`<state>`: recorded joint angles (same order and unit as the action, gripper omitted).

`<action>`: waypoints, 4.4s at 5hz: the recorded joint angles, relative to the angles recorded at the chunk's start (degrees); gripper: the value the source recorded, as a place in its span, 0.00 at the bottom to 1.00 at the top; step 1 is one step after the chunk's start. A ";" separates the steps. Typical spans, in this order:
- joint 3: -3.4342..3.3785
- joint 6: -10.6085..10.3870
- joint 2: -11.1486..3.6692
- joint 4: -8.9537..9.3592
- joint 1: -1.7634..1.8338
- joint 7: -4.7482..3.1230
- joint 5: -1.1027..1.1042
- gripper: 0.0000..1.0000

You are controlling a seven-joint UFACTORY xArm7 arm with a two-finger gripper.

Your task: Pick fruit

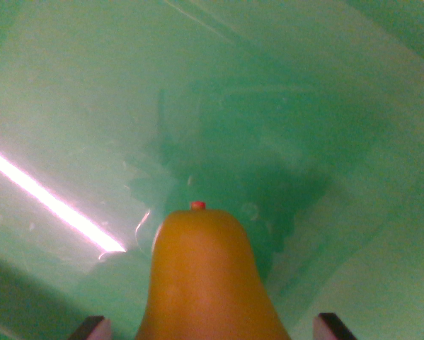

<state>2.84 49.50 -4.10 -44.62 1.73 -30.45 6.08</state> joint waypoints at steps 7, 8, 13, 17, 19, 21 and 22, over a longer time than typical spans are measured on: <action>-0.13 9.48 3.73 -5.76 0.11 -0.65 -0.28 1.00; -0.13 9.48 3.73 -5.76 0.11 -0.65 -0.28 1.00; -0.25 17.52 6.90 -10.65 0.20 -1.21 -0.52 1.00; -0.32 22.92 9.02 -13.93 0.26 -1.58 -0.68 1.00; -0.36 25.36 9.99 -15.42 0.28 -1.75 -0.76 1.00; -0.39 28.00 11.03 -17.02 0.31 -1.93 -0.84 1.00; -0.39 28.00 11.03 -17.02 0.31 -1.93 -0.84 1.00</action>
<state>2.45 77.50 6.92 -61.64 2.04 -32.38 5.24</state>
